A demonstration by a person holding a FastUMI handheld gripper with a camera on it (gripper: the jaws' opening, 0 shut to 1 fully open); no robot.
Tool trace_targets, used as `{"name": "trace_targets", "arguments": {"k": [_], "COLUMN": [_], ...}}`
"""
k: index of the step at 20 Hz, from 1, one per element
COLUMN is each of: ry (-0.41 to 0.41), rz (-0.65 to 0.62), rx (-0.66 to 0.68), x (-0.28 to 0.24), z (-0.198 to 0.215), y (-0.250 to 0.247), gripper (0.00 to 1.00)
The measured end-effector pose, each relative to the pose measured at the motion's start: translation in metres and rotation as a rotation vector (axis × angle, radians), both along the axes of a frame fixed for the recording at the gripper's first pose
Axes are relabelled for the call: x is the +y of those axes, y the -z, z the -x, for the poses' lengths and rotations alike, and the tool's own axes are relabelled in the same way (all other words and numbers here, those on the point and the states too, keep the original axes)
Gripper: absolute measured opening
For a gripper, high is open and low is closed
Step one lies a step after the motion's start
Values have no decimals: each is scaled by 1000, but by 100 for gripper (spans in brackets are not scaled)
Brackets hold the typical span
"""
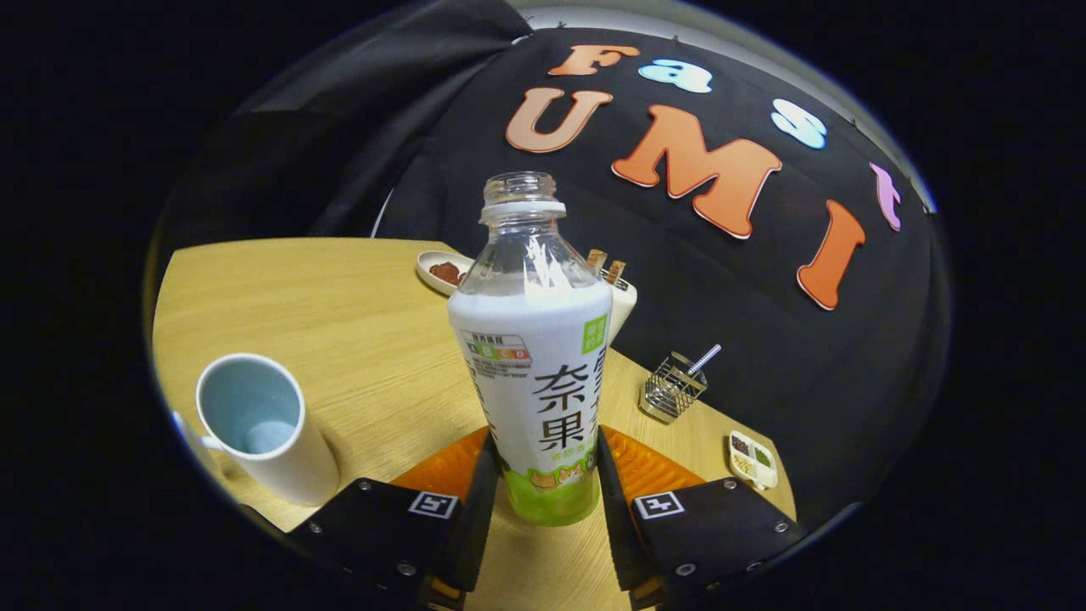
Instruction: Take the bottle from table, then pour the juice into the cup, finally place the bottle on the coaster
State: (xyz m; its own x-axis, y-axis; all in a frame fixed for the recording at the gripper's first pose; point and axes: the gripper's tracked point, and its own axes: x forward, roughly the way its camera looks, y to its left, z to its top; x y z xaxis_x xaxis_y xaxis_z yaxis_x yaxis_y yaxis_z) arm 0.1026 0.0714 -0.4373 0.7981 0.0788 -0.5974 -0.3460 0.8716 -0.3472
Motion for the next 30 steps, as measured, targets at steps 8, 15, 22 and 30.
{"name": "trace_targets", "arguments": {"k": [8, 15, 22, 30], "ry": [109, 193, 213, 241], "rz": [-216, -346, -350, -381], "rx": [-8, 29, 60, 90], "x": [0, 1, -1, -2], "z": [-37, -52, -53, -49], "y": [11, 34, 53, 60], "gripper": [61, 61, 61, 64]}}
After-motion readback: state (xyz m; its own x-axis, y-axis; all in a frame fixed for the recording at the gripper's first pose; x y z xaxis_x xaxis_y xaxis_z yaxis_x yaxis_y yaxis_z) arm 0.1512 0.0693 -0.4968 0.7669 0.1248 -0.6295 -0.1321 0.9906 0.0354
